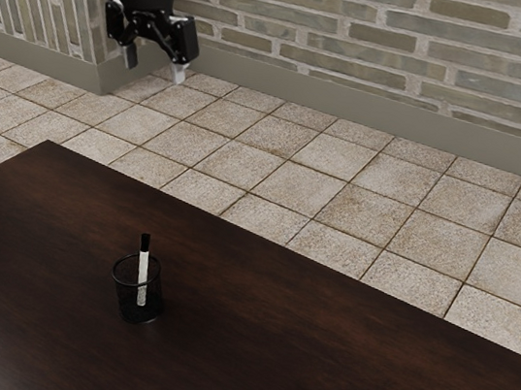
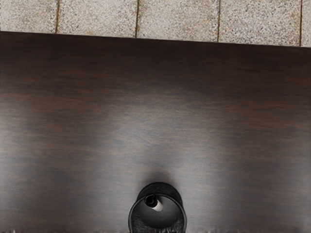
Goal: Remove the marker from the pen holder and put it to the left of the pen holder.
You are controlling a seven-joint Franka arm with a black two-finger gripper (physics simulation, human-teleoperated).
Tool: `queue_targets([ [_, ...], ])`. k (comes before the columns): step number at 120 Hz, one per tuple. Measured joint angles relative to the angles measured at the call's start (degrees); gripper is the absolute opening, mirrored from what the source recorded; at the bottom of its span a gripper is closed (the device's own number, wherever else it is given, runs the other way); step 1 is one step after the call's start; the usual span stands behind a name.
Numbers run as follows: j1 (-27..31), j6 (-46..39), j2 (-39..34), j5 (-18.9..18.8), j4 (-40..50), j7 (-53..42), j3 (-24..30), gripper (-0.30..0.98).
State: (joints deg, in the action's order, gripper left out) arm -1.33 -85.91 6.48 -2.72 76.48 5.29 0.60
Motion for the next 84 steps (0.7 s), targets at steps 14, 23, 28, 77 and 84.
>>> queue_targets([
  [14,0.29,0.35,0.07,-0.06,-0.07,0.58,-0.09,0.69],
  [23,0.38,0.42,-0.2,-0.02,-0.02,0.86,-0.4,0.69],
  [28,0.51,0.13,-0.15,-0.01,0.89,1.02,-0.37,0.69],
  [77,0.44,-11.88,12.59,3.62,16.34,2.09,-0.59,0.69],
  [84,0.4,-12.23,13.98,3.6,16.35,2.18,-1.33,0.69],
])
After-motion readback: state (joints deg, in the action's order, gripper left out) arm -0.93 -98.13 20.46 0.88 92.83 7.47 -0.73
